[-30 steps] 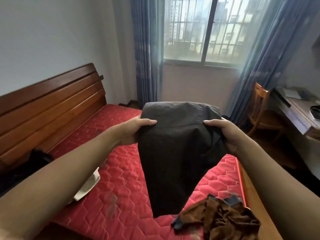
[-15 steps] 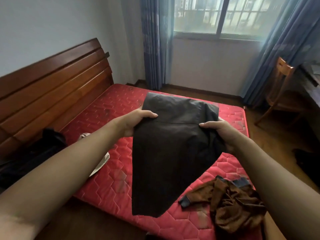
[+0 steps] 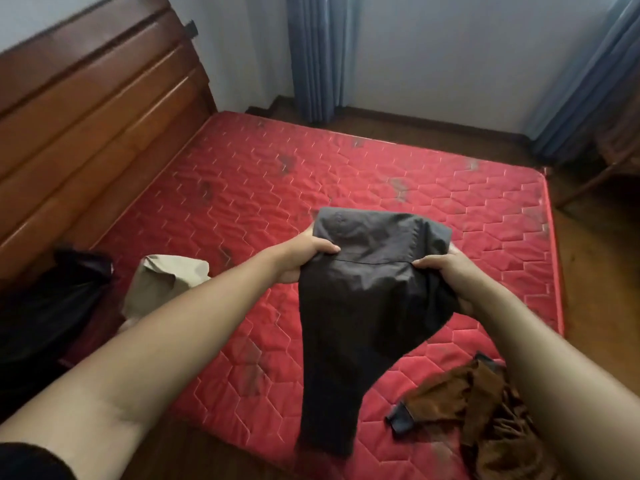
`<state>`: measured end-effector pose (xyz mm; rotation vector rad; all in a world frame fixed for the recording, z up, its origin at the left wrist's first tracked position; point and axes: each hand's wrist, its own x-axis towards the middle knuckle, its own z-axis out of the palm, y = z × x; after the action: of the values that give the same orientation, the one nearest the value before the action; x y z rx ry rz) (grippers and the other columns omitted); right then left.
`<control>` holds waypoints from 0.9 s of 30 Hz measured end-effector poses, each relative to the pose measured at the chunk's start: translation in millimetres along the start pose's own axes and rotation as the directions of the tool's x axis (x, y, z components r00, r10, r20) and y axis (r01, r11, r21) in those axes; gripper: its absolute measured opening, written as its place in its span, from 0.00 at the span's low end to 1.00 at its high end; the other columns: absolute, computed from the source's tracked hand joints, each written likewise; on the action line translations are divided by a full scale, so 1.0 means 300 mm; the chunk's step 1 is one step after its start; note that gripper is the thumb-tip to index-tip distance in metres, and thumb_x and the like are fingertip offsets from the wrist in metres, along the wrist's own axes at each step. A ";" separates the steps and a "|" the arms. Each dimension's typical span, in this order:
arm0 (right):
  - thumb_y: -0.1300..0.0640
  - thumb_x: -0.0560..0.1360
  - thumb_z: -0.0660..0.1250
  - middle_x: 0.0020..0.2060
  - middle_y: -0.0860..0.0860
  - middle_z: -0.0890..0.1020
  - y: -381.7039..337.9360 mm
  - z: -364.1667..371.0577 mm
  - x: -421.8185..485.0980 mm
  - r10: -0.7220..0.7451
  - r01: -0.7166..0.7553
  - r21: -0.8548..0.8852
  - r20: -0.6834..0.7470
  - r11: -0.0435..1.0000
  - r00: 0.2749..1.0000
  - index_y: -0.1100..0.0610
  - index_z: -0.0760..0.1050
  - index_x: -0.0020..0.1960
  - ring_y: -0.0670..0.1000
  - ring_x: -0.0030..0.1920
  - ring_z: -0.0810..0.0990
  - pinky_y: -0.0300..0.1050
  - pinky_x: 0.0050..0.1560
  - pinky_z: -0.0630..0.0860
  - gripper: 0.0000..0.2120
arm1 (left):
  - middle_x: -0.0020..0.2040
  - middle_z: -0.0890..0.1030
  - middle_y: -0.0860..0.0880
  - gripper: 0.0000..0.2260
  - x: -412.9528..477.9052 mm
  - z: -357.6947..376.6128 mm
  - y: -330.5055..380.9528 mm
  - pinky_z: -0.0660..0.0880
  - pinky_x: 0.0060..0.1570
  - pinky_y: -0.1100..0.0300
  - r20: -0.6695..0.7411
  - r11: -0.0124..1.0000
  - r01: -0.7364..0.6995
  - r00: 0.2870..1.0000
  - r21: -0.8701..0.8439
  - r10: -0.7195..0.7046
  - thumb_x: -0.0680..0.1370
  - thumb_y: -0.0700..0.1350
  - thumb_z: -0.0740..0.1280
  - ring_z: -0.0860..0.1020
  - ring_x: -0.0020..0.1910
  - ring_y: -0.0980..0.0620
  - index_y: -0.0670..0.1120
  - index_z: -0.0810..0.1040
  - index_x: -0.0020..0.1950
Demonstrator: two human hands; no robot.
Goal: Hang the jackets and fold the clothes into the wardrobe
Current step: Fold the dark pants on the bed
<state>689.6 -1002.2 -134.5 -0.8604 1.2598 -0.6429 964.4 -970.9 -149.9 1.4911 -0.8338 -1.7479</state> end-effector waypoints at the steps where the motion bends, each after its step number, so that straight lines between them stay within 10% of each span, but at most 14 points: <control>1: 0.73 0.75 0.65 0.53 0.59 0.84 0.022 0.006 0.063 0.011 -0.011 -0.008 -0.011 1.000 1.000 0.55 0.74 0.65 0.53 0.45 0.86 0.46 0.41 0.84 0.23 | 0.64 0.81 0.41 0.24 0.059 -0.017 -0.020 0.79 0.60 0.42 -0.006 1.000 0.014 1.000 0.004 -0.014 0.78 0.33 0.65 0.81 0.62 0.40 0.53 0.68 0.70; 14: 0.75 0.71 0.67 0.58 0.54 0.83 0.409 0.010 0.732 0.045 -0.060 -0.188 -0.085 0.980 0.995 0.50 0.73 0.68 0.53 0.57 0.82 0.52 0.60 0.78 0.31 | 0.61 0.82 0.44 0.30 0.723 -0.229 -0.354 0.78 0.63 0.46 -0.069 0.994 0.052 0.997 0.092 -0.046 0.72 0.32 0.65 0.82 0.59 0.44 0.57 0.70 0.71; 22: 0.63 0.67 0.72 0.61 0.49 0.83 0.264 0.023 1.118 -0.232 0.215 -0.308 -0.019 0.927 0.973 0.45 0.75 0.67 0.49 0.62 0.81 0.48 0.63 0.78 0.30 | 0.57 0.81 0.49 0.34 1.029 -0.288 -0.226 0.77 0.42 0.66 -0.155 0.990 -0.113 0.980 0.079 0.124 0.73 0.32 0.64 0.80 0.49 0.56 0.52 0.65 0.77; 27: 0.43 0.71 0.72 0.74 0.54 0.72 0.546 0.010 1.137 -0.114 -0.002 -0.304 -0.360 0.953 0.926 0.52 0.64 0.78 0.53 0.71 0.72 0.50 0.72 0.69 0.39 | 0.71 0.72 0.46 0.32 0.994 -0.300 -0.515 0.71 0.54 0.74 -0.259 0.975 0.041 0.966 0.216 0.016 0.80 0.34 0.66 0.73 0.66 0.52 0.44 0.57 0.82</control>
<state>756.6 -1191.1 -455.6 -1.0604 1.7160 -0.6940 1006.6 -1134.2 -453.8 1.8285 -0.9030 -1.4624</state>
